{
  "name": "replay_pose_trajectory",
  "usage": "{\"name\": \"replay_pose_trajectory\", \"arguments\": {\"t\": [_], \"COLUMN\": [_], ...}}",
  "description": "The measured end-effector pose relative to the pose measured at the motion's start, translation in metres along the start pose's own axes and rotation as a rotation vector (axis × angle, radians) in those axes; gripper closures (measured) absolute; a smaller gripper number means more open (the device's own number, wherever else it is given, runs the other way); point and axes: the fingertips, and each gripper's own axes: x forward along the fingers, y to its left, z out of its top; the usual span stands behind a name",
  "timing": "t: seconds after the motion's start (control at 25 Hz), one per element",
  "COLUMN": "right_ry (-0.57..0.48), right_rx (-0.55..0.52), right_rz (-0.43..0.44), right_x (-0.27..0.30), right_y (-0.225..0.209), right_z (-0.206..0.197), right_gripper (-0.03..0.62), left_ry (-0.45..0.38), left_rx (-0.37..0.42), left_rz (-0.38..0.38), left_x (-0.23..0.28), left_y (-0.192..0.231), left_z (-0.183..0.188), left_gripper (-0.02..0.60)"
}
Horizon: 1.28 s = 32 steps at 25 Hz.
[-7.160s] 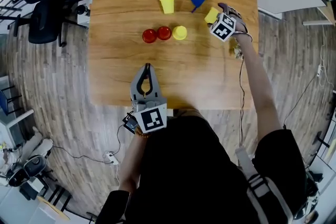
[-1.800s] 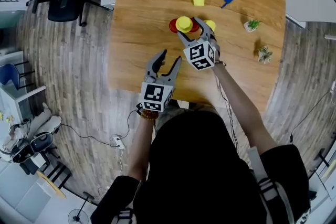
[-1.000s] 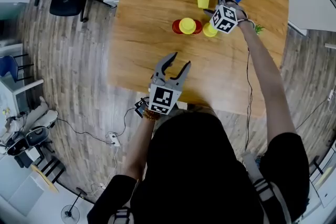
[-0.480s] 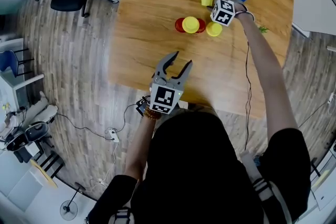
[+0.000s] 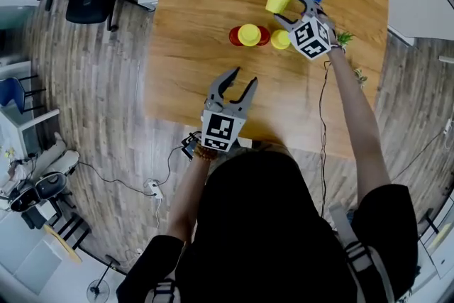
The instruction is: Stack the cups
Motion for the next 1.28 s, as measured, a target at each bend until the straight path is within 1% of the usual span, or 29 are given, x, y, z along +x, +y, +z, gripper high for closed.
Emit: {"name": "replay_pose_trajectory", "arguments": {"t": [0.12, 0.2, 0.28, 0.36, 0.44, 0.52, 0.6, 0.72, 0.76, 0.84, 0.88, 0.92, 0.96, 1.0, 1.04, 1.08, 1.12, 1.16, 1.2, 1.28], "right_ry": [-0.120, -0.177, -0.211, -0.229, -0.249, -0.274, -0.299, -0.316, -0.315, -0.297, -0.284, -0.272, -0.260, -0.249, -0.239, -0.232, -0.231, -0.235, -0.242, -0.258], "right_rx": [0.079, 0.119, 0.141, 0.147, 0.161, 0.190, 0.225, 0.247, 0.252, 0.235, 0.198, 0.132, 0.036, -0.088, -0.232, -0.377, -0.502, -0.593, -0.651, -0.716], "right_rz": [-0.046, -0.058, -0.065, -0.077, -0.090, -0.095, -0.109, -0.110, -0.102, -0.080, -0.072, -0.072, -0.084, -0.110, -0.144, -0.179, -0.207, -0.228, -0.243, -0.267], "right_x": [-0.062, -0.101, -0.134, -0.160, -0.178, -0.190, -0.200, -0.209, -0.210, -0.210, -0.211, -0.212, -0.213, -0.214, -0.215, -0.214, -0.212, -0.209, -0.206, -0.201], "right_y": [0.018, 0.040, 0.064, 0.086, 0.104, 0.120, 0.131, 0.143, 0.146, 0.150, 0.152, 0.154, 0.156, 0.158, 0.160, 0.163, 0.166, 0.168, 0.170, 0.171], "right_z": [0.029, 0.042, 0.051, 0.056, 0.055, 0.053, 0.051, 0.046, 0.044, 0.042, 0.041, 0.041, 0.042, 0.042, 0.042, 0.043, 0.043, 0.044, 0.046, 0.050], "right_gripper": [0.229, 0.229, 0.229, 0.230, 0.230, 0.230, 0.230, 0.230, 0.229, 0.229, 0.229, 0.227, 0.224, 0.221, 0.221, 0.221, 0.220, 0.215, 0.204, 0.189], "left_ry": [-0.025, -0.050, -0.084, -0.127, -0.167, -0.177, -0.161, -0.140, -0.132, -0.107, -0.092, -0.077, -0.060, -0.042, -0.023, -0.003, 0.020, 0.046, 0.071, 0.108], "left_rx": [-0.041, -0.112, -0.221, -0.365, -0.504, -0.589, -0.628, -0.665, -0.671, -0.643, -0.614, -0.583, -0.558, -0.545, -0.551, -0.574, -0.609, -0.645, -0.671, -0.684], "left_rz": [-0.021, -0.061, -0.115, -0.183, -0.252, -0.309, -0.350, -0.396, -0.398, -0.383, -0.371, -0.355, -0.337, -0.317, -0.302, -0.298, -0.309, -0.332, -0.359, -0.390], "left_x": [0.008, 0.014, 0.021, 0.024, 0.026, 0.027, 0.029, 0.029, 0.028, 0.025, 0.023, 0.022, 0.020, 0.019, 0.019, 0.018, 0.017, 0.016, 0.015, 0.013], "left_y": [-0.005, -0.011, -0.015, -0.019, -0.025, -0.035, -0.049, -0.065, -0.068, -0.070, -0.071, -0.071, -0.070, -0.068, -0.065, -0.062, -0.060, -0.061, -0.063, -0.069], "left_z": [0.011, 0.020, 0.029, 0.035, 0.039, 0.038, 0.031, 0.021, 0.018, 0.014, 0.012, 0.011, 0.011, 0.011, 0.011, 0.012, 0.012, 0.013, 0.013, 0.015], "left_gripper": [0.385, 0.383, 0.383, 0.375, 0.349, 0.337, 0.334, 0.334, 0.334, 0.334, 0.336, 0.339, 0.341, 0.342, 0.344, 0.344, 0.344, 0.345, 0.344, 0.344]}}
